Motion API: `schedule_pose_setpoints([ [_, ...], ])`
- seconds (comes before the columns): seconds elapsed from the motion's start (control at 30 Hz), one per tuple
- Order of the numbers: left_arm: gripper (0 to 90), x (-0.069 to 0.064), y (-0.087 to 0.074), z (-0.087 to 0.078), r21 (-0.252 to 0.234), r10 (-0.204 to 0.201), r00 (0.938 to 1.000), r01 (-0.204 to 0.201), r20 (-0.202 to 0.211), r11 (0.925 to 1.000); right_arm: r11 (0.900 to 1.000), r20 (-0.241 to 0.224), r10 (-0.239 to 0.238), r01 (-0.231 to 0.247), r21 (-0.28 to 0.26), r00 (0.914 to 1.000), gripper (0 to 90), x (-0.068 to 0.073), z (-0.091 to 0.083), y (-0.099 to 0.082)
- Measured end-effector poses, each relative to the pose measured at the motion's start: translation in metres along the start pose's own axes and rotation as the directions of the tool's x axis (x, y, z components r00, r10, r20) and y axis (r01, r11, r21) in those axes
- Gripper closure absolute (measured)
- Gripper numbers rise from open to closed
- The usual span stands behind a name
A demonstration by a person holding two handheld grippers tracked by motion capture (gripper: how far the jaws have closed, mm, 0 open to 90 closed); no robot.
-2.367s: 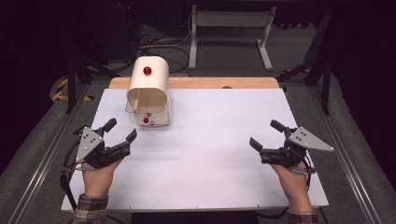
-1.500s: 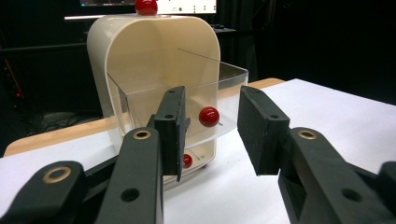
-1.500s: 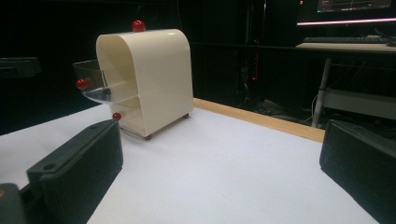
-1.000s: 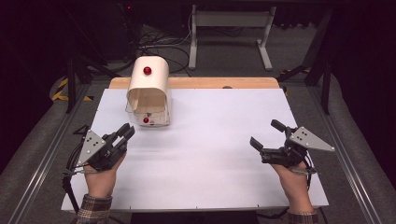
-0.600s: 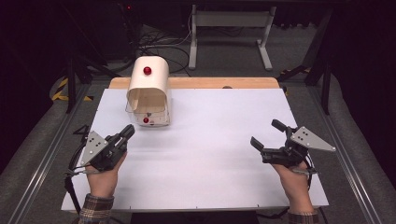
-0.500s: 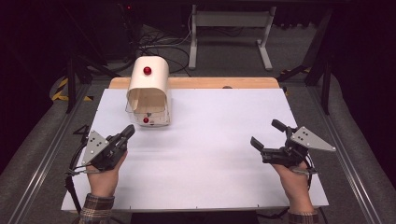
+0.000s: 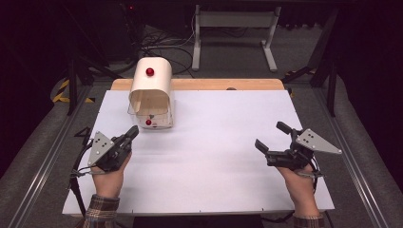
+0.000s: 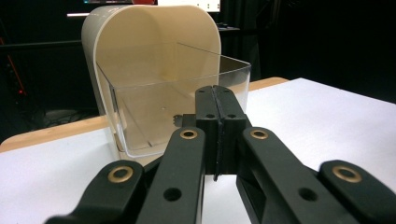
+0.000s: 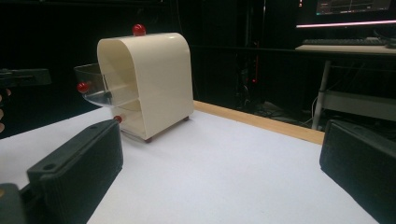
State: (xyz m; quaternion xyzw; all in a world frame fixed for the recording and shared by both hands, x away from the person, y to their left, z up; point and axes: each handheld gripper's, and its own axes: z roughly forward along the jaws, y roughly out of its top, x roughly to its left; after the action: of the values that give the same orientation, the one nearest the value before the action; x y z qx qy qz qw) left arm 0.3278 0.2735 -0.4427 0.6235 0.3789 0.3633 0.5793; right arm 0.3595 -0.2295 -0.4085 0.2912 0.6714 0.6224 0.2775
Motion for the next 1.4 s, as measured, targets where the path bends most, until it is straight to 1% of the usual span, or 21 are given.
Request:
schedule_pose_setpoints([
  [0.2, 89.9, 0.001, -0.002, 0.003, -0.003, -0.005, 0.9999, 0.005, -0.013, 1.0, 1.0, 0.0, -0.003, 0.003, 0.0, 1.0, 0.1, 0.0, 0.0, 0.0],
  [0.57, 89.9, 0.001, 0.0, 0.01, -0.011, -0.013, 0.9994, 0.012, -0.031, 0.9999, 1.0, -0.003, -0.001, 0.001, 0.0, 1.0, 0.1, 0.001, 0.001, 0.0],
  [0.83, 90.0, 0.001, 0.001, 0.016, -0.002, -0.008, 0.9995, 0.008, -0.031, 1.0, 1.0, -0.009, -0.005, 0.005, -0.006, 0.9999, 0.1, 0.001, 0.0, 0.0],
  [1.1, 90.0, 0.003, 0.0, 0.019, 0.001, -0.008, 0.9987, 0.008, -0.051, 1.0, 0.9999, -0.008, -0.001, 0.001, -0.01, 1.0, 0.1, 0.001, 0.0, 0.001],
  [1.4, 90.0, 0.004, -0.002, 0.024, 0.012, -0.005, 0.9986, 0.006, -0.053, 0.9999, 0.9999, -0.01, -0.006, 0.006, -0.011, 0.9999, 0.1, 0.001, 0.0, 0.001],
])
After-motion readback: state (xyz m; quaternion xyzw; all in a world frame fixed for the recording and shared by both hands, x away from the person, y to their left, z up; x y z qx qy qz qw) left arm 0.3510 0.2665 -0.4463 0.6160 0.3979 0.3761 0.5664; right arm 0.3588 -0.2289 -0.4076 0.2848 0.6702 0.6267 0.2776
